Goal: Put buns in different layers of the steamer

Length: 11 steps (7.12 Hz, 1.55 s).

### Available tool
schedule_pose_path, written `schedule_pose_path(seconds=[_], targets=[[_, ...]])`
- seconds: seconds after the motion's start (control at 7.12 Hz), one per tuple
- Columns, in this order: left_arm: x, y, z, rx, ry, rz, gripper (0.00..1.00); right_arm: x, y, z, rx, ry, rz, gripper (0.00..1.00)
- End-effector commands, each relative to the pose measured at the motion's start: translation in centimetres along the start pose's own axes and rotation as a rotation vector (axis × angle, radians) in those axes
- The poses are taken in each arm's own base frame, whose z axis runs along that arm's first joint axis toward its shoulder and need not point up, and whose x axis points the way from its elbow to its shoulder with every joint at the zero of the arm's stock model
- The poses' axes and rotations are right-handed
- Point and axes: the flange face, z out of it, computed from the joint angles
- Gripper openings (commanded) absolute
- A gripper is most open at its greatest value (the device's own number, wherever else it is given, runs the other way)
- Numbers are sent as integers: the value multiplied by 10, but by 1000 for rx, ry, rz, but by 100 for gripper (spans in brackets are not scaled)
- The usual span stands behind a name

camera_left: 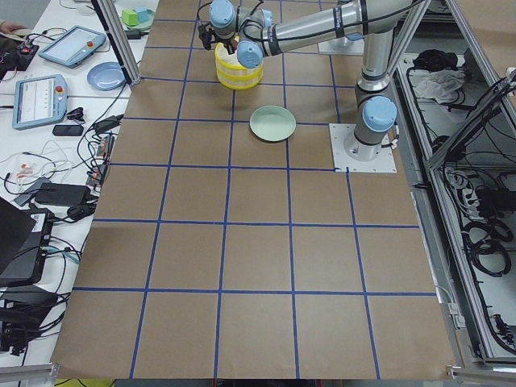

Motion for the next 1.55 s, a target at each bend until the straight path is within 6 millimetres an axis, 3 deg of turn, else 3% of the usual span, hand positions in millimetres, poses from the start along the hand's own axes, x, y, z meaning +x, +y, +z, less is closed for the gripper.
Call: schedule_pose_path(seconds=[0.0,0.14,0.28,0.42,0.56,0.7,0.98,1.12,1.4], targets=[[5,2,38,-29,1,1,0,0,0,0,0,1,0,100],[3,0,45,-27,-7,-16,43,0,0,0,0,2,0,100],[2,-1,45,0,-48,-9,99,1,0,0,-1,13,0,100],[3,-2,43,9,-56,-7,100,1,0,0,-1,13,0,100],[10,-2,29,63,-94,18,100,1,0,0,-1,13,0,100],[18,-4,-3,166,-183,54,100,2,0,0,-1,14,0,100],[8,-2,-44,260,-353,125,100,1,0,0,-3,14,-1,100],[0,1,-70,233,-461,252,100,1,1,0,-4,14,-1,100],[-19,19,-159,209,-648,273,100,1,1,0,-4,13,-1,100]])
